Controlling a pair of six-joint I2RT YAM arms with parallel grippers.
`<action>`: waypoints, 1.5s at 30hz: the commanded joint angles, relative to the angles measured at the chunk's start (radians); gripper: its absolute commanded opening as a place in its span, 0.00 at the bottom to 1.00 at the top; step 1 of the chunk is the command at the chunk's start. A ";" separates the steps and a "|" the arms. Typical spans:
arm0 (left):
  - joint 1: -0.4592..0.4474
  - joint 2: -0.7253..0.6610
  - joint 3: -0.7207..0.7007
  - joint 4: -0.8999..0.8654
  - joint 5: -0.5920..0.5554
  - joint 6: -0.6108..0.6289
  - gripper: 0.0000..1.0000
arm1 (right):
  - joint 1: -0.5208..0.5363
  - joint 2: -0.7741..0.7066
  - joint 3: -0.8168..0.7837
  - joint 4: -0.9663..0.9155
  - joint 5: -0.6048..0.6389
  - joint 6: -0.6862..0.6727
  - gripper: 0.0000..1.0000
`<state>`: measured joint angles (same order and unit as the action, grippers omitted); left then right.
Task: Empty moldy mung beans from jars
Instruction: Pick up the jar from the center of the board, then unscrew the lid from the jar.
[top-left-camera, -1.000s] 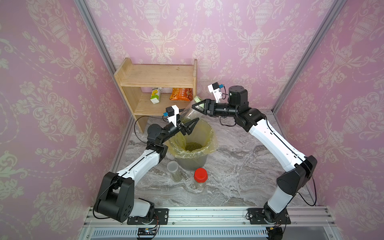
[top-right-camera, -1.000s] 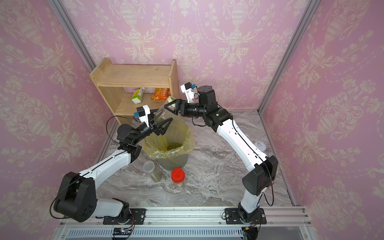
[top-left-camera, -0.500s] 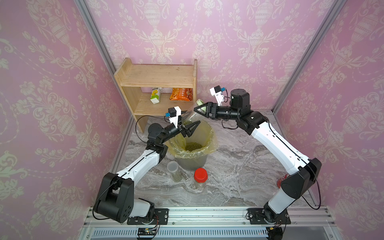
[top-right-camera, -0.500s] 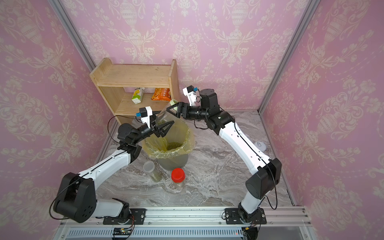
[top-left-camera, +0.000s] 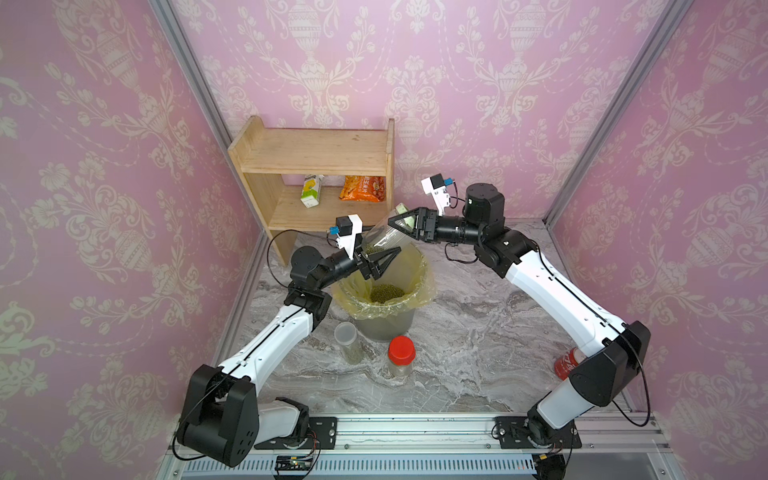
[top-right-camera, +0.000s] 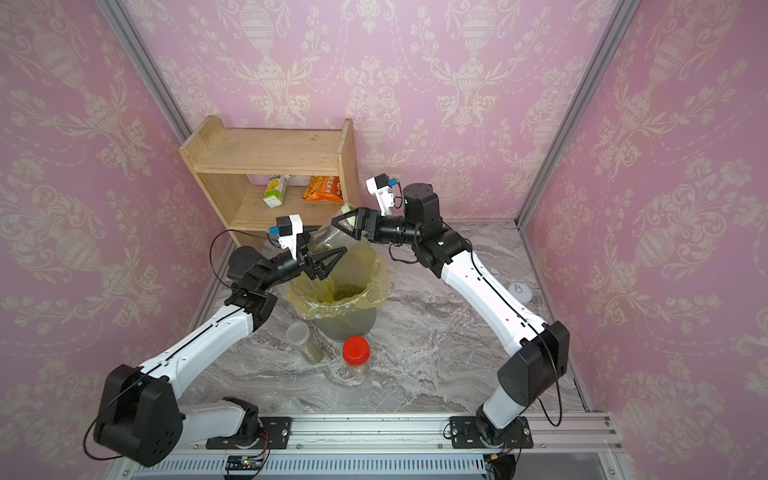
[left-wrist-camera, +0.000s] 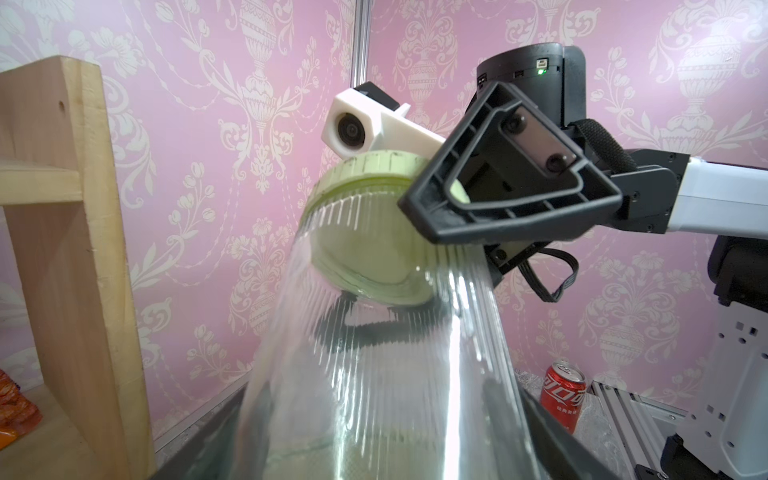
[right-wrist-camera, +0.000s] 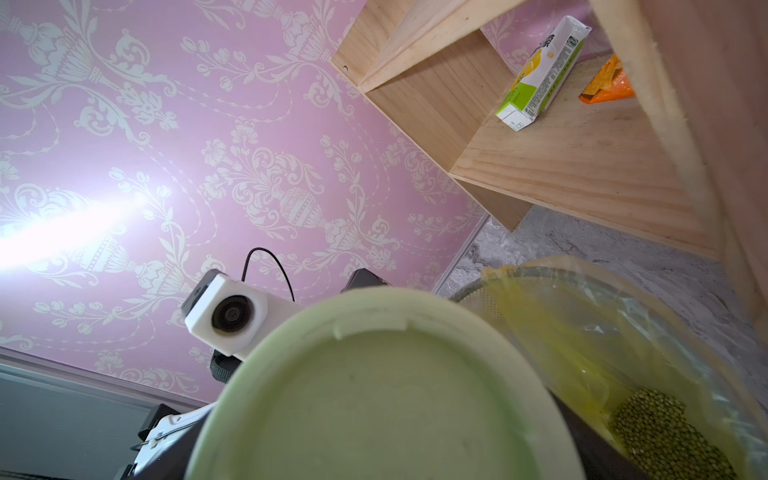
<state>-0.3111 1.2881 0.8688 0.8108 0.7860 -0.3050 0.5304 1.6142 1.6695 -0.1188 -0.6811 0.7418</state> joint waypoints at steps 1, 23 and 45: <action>-0.006 -0.052 0.013 0.035 0.008 0.010 0.59 | -0.004 -0.044 -0.017 0.048 0.027 0.008 0.98; -0.006 -0.066 0.004 0.019 -0.105 0.052 0.58 | 0.028 -0.103 -0.194 0.300 0.238 0.129 0.89; 0.019 -0.053 0.017 0.073 -0.049 -0.046 0.57 | 0.036 -0.161 -0.241 0.340 0.190 -0.018 0.68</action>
<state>-0.3088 1.2411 0.8608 0.7856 0.7177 -0.2798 0.5571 1.4918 1.4525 0.1902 -0.4568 0.8173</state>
